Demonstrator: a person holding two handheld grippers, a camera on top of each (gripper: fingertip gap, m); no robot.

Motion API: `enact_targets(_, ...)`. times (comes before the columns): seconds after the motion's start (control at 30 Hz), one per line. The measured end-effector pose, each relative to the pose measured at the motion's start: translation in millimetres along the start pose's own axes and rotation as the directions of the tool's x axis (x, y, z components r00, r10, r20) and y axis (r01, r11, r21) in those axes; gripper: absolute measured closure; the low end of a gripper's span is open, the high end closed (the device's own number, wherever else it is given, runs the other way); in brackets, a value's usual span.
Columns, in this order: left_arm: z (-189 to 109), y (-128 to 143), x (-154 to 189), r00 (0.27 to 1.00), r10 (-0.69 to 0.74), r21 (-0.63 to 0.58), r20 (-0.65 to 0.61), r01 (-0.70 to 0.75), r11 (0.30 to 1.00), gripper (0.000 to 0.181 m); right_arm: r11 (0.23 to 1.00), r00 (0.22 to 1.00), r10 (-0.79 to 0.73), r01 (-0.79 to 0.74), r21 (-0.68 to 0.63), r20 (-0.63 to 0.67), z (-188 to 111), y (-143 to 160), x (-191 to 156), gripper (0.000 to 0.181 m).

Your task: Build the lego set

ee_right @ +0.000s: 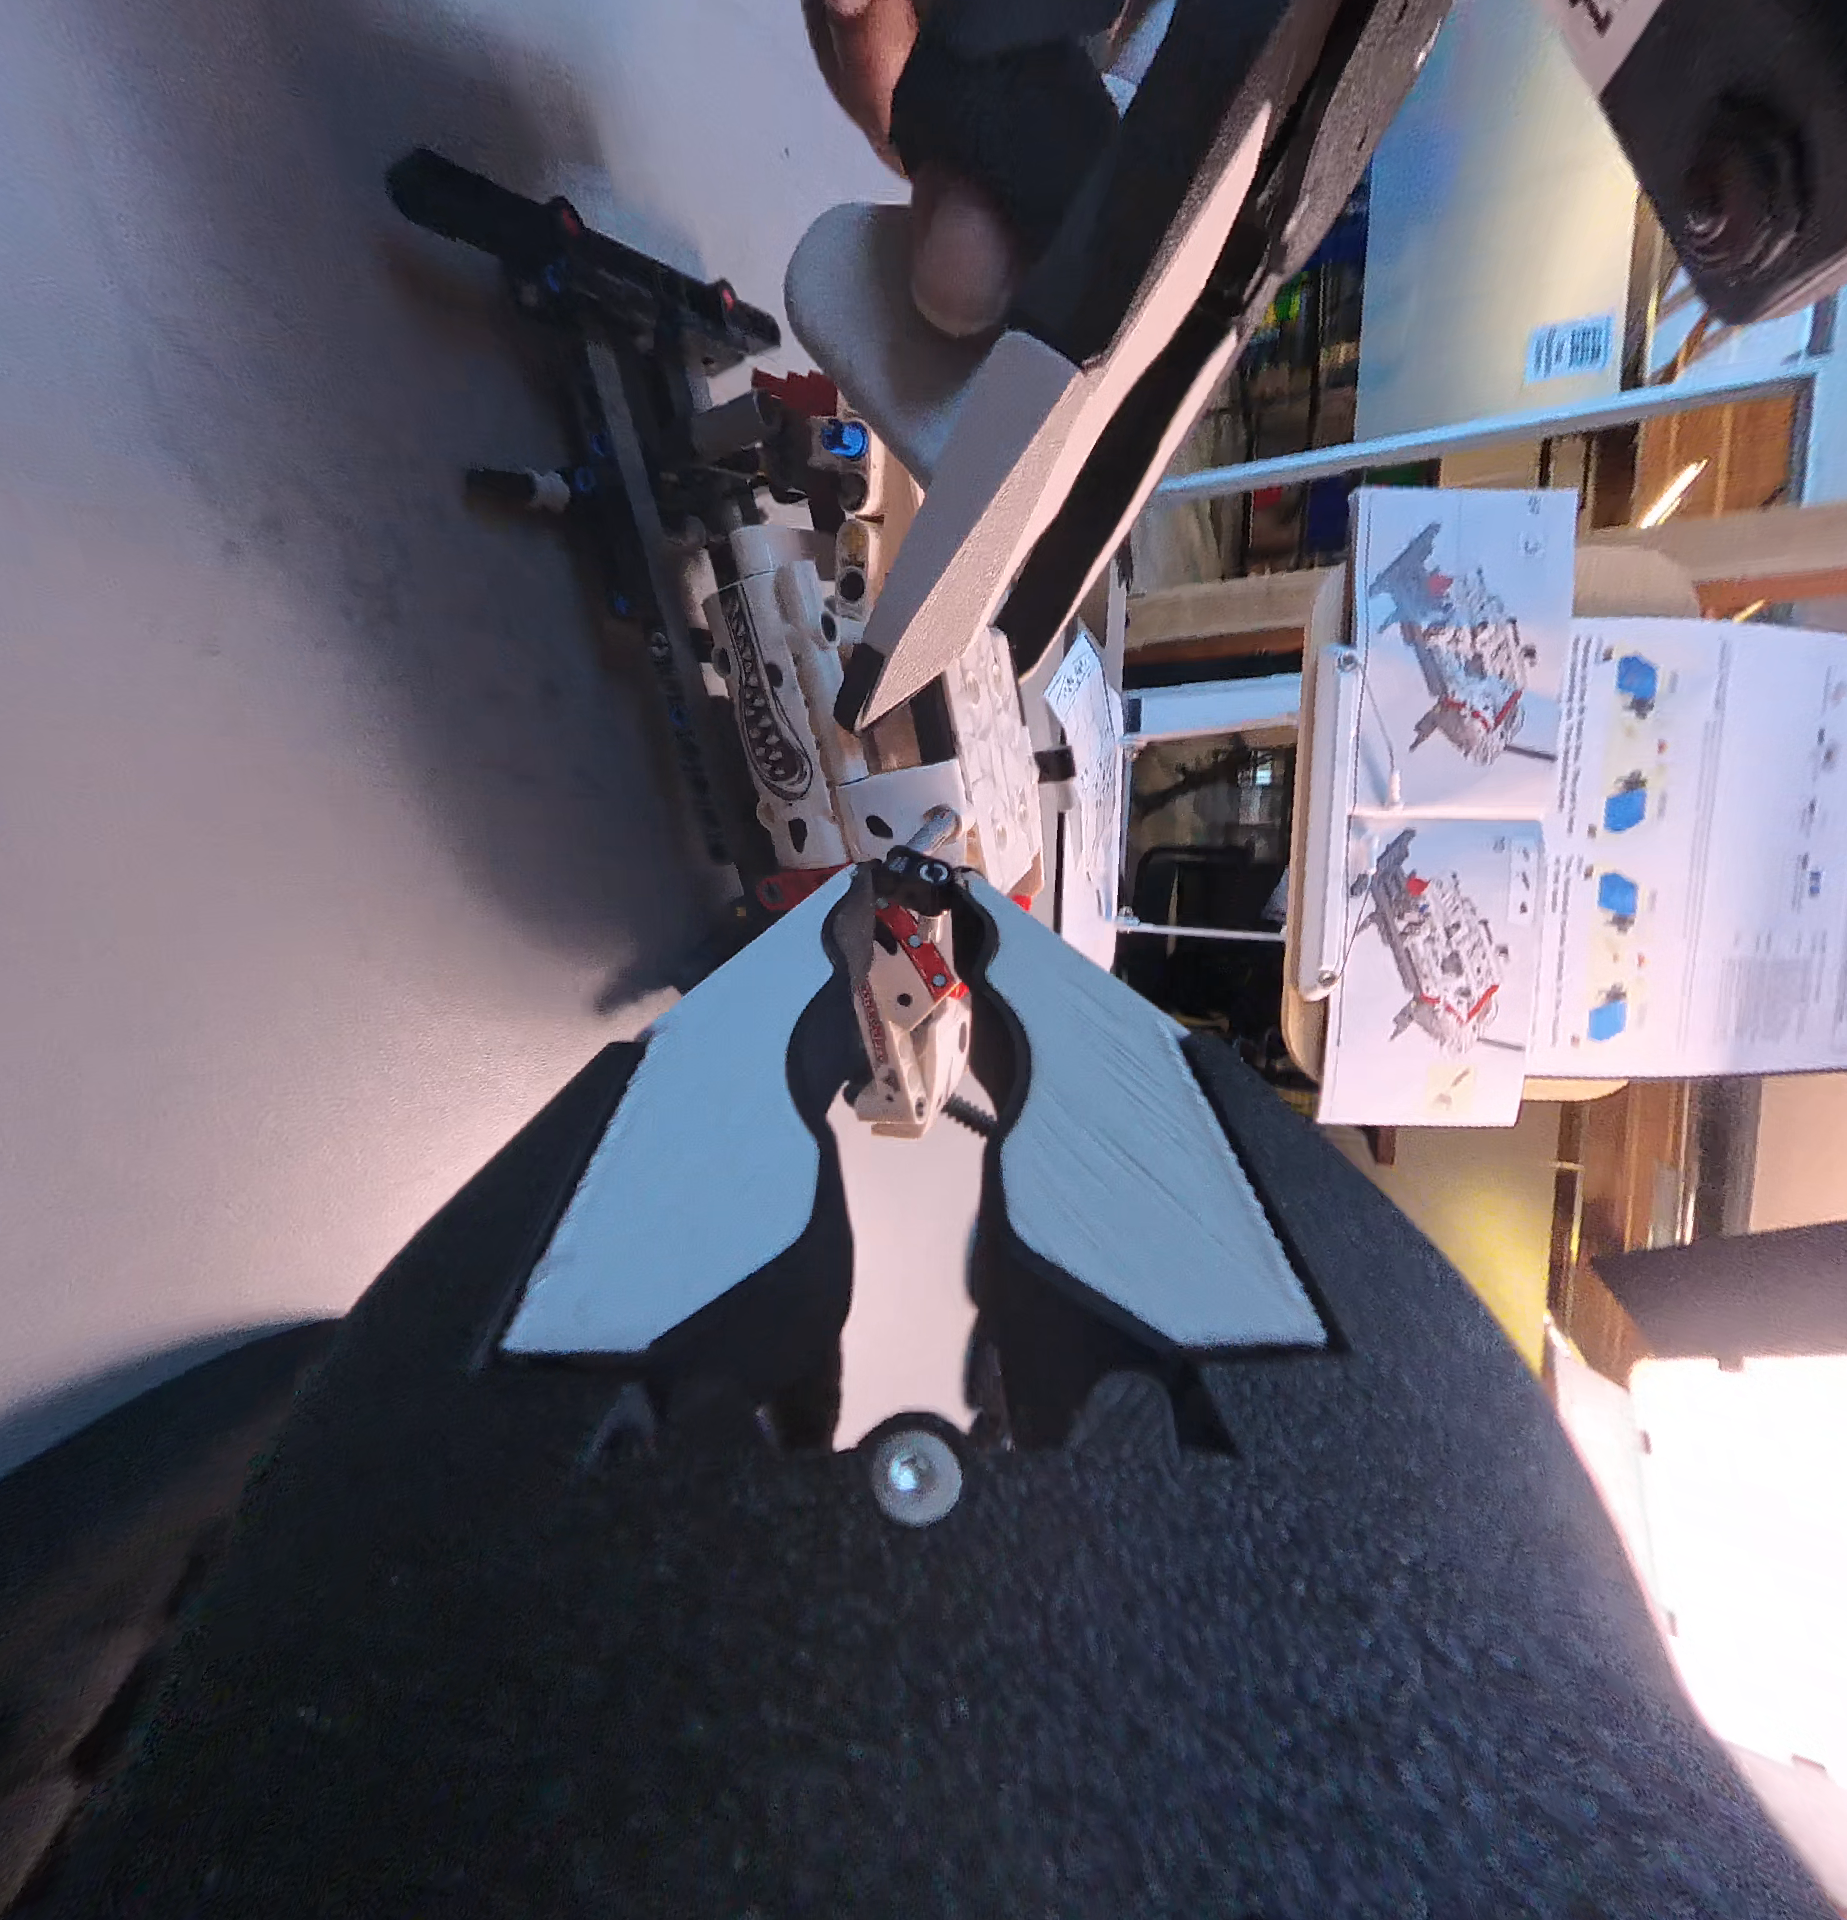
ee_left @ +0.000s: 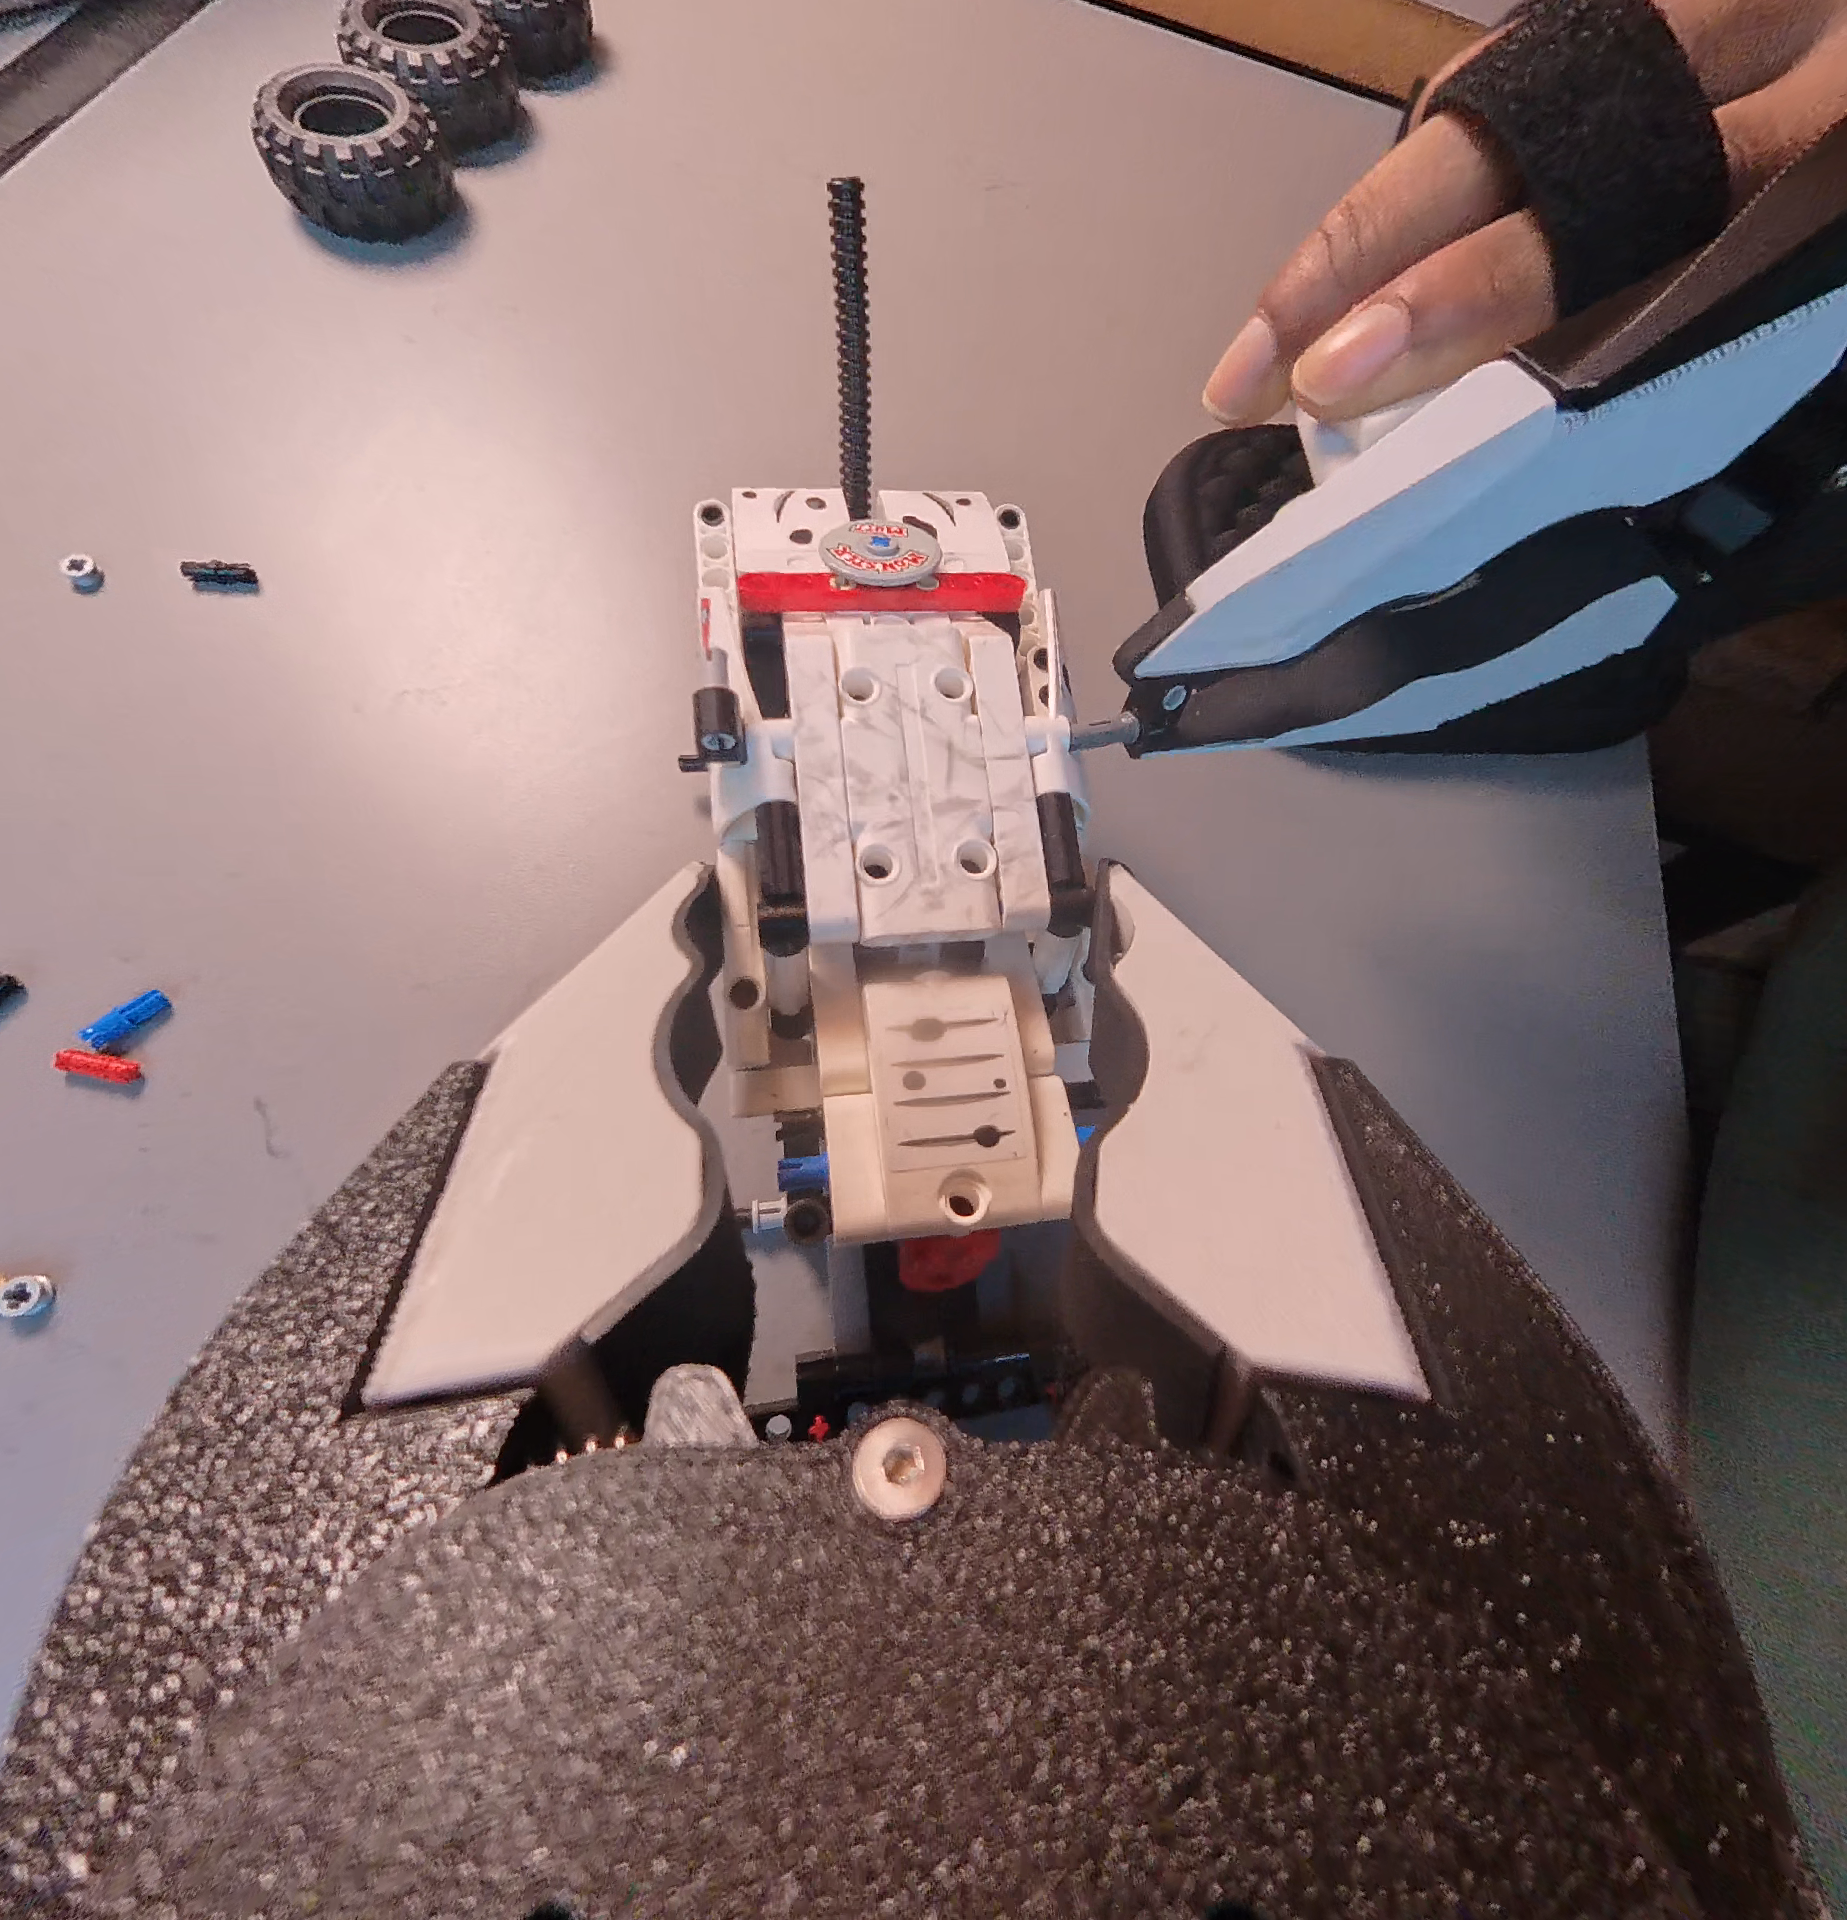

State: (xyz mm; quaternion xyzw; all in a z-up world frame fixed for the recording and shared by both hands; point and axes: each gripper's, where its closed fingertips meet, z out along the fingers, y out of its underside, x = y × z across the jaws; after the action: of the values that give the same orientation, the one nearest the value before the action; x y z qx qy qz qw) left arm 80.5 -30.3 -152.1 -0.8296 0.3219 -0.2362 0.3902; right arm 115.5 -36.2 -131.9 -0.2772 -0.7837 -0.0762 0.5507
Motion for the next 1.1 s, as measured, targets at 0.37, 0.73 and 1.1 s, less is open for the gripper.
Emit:
enact_targets(0.37,3.9,-3.1,-0.7,0.996,-0.050,0.015,0.077,0.049,0.999,0.111,0.981,0.992,-0.035,0.057,-0.184,0.122,-1.0,3.8,3.7,0.168)
enact_targets(0.73,0.9,-0.9,-1.7,0.994,-0.046,0.002,0.102,0.046,0.999,0.111,0.978,0.986,-0.052,0.083,-0.192,0.159,1.5,5.3,4.4,0.168)
enact_targets(1.1,-0.2,1.1,-1.4,0.994,-0.014,-0.015,0.108,0.016,1.000,0.111,0.984,0.964,-0.084,0.121,-0.132,0.252,1.5,1.4,3.9,0.168)
